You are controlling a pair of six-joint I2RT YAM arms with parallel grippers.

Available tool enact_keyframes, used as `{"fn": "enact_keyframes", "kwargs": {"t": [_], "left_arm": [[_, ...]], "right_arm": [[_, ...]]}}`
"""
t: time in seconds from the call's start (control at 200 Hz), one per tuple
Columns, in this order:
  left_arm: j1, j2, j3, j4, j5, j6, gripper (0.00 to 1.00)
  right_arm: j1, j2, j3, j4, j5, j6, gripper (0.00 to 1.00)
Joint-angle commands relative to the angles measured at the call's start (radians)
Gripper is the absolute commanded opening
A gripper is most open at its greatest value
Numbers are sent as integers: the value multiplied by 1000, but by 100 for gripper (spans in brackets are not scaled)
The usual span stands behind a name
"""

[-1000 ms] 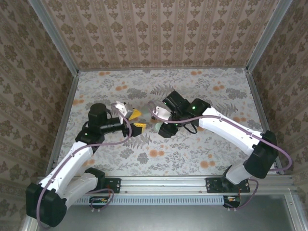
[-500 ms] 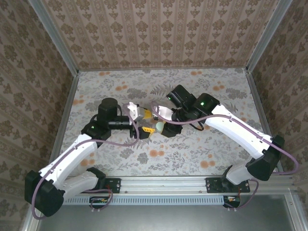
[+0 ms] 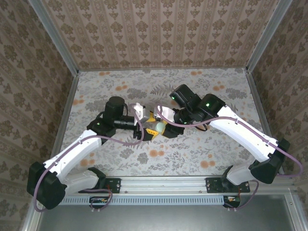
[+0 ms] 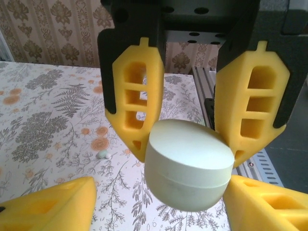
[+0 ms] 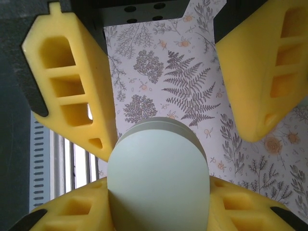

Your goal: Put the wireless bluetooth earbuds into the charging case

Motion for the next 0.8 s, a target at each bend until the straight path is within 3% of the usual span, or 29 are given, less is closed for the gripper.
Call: {"fn": "enact_keyframes", "kwargs": {"t": [0.0,0.245,0.45,0.62,0.71,0.795], "left_arm": [[-10,9,41,-18,30,30,68],[-18,22,47,-18,37,28,63],[-19,20,45,-9,27,18,47],[-12,7,26,34,2,-26,38],[2,-5,6,76,-6,-65,36],[14,-16,-15,118,-13,-105,35]], "right_arm": [[6,-23,-4,7,-51,-24,32],[7,-10,-4,10,-58,-28,34],[7,-10,-11,30,-46,-13,39],[5,-24,-45,84,-6,24,51],[4,-73,-79,142,45,71,65],[-6,-91,-98,169,56,94,68]]}}
